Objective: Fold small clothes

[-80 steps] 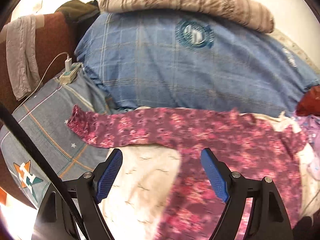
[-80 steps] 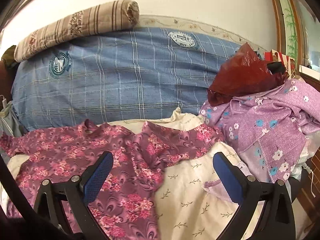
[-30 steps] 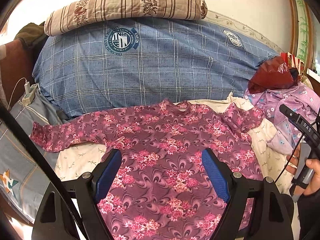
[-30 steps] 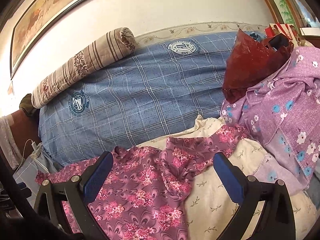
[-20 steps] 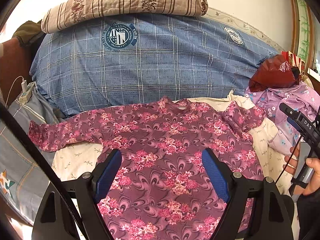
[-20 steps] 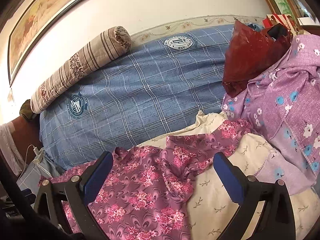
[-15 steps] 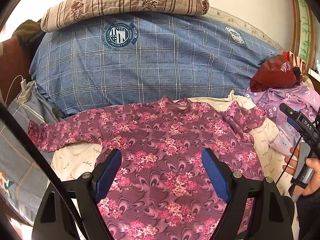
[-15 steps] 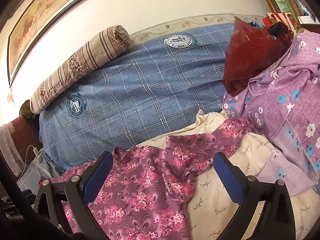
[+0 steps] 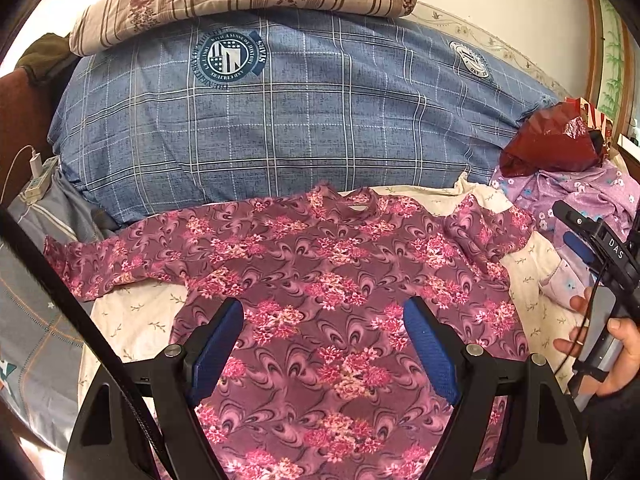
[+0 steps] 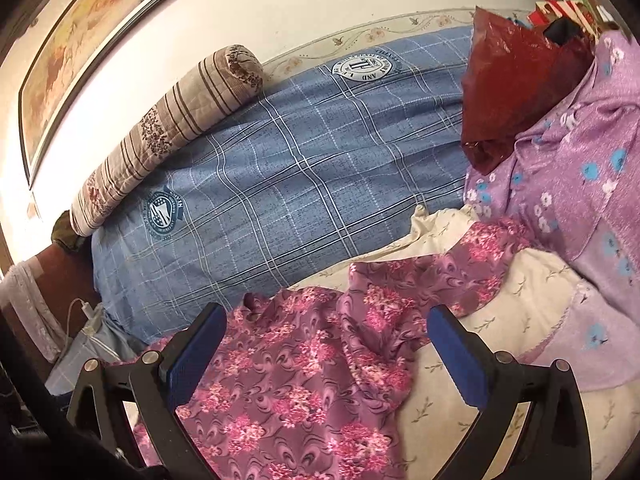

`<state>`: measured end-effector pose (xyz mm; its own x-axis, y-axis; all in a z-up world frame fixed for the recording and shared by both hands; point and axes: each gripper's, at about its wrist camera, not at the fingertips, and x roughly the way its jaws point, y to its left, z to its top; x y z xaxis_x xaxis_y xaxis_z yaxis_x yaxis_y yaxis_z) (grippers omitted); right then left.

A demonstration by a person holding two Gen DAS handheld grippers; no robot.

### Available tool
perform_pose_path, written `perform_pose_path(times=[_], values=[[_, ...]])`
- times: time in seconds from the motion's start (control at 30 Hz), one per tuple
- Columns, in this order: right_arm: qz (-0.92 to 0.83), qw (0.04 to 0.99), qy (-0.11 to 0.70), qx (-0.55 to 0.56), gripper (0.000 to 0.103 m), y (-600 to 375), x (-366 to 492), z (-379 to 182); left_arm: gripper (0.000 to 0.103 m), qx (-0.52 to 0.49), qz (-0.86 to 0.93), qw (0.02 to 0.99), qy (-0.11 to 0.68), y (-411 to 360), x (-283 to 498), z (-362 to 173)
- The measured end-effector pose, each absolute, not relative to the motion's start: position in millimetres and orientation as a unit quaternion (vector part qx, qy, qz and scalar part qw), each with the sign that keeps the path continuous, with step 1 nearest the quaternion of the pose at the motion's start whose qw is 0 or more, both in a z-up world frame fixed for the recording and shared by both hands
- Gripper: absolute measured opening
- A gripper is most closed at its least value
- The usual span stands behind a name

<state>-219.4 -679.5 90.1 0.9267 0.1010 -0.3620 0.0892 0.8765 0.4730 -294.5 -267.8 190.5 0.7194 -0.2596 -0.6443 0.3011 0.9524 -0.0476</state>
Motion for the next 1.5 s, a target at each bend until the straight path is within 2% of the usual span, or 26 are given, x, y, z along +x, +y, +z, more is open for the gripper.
perform_pose_path(times=[0.4, 0.9, 1.27, 1.5], values=[[-0.025, 0.945, 0.243, 0.219, 0.101, -684.7, -197.9, 77.3, 0.082, 0.044, -0.169, 0.917, 0.360, -301.1, -265.4, 182.7], [-0.094, 0.931, 0.315, 0.161, 0.100, -726.4, -177.3, 63.1, 0.082, 0.097, -0.226, 0.902, 0.355, -408.6, -213.4, 185.2], [-0.099, 0.883, 0.359, 0.287, 0.098, -802.3, -153.0, 40.2, 0.082, 0.122, -0.246, 0.881, 0.385, -485.6, -161.7, 143.1], [-0.137, 0.859, 0.375, 0.321, 0.097, -828.2, -125.0, 16.9, 0.082, 0.125, -0.260, 0.866, 0.409, -521.4, -129.2, 109.9]])
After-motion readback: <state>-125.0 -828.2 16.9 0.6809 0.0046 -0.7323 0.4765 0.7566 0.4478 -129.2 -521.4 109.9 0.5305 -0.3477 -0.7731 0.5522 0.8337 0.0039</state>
